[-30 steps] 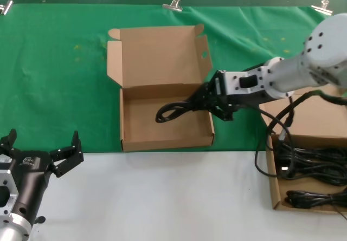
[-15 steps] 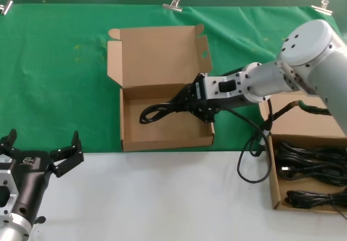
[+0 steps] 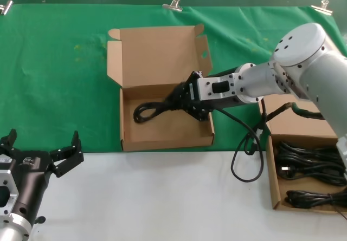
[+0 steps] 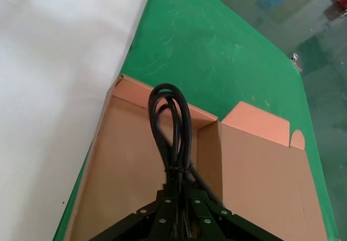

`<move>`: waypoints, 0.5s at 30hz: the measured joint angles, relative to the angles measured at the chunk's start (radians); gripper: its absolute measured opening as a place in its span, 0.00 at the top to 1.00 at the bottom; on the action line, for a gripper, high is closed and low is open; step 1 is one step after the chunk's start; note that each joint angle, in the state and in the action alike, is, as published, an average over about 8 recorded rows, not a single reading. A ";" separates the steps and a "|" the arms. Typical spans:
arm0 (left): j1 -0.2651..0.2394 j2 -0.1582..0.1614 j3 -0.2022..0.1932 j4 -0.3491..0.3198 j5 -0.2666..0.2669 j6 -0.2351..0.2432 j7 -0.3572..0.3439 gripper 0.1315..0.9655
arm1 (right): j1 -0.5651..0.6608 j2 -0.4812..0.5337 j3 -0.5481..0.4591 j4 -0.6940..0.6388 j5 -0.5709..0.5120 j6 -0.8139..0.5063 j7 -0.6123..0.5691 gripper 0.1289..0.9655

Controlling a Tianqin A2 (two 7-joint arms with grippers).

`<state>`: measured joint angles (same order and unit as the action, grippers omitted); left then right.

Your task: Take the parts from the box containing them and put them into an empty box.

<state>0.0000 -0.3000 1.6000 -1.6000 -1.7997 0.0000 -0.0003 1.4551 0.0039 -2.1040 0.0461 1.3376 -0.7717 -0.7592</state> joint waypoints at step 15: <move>0.000 0.000 0.000 0.000 0.000 0.000 0.000 0.00 | -0.002 0.011 0.006 0.001 0.004 -0.012 -0.005 0.86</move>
<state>0.0000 -0.3000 1.6000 -1.6000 -1.7997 0.0000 -0.0003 1.4528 0.0145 -2.0981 0.0473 1.3417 -0.7837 -0.7642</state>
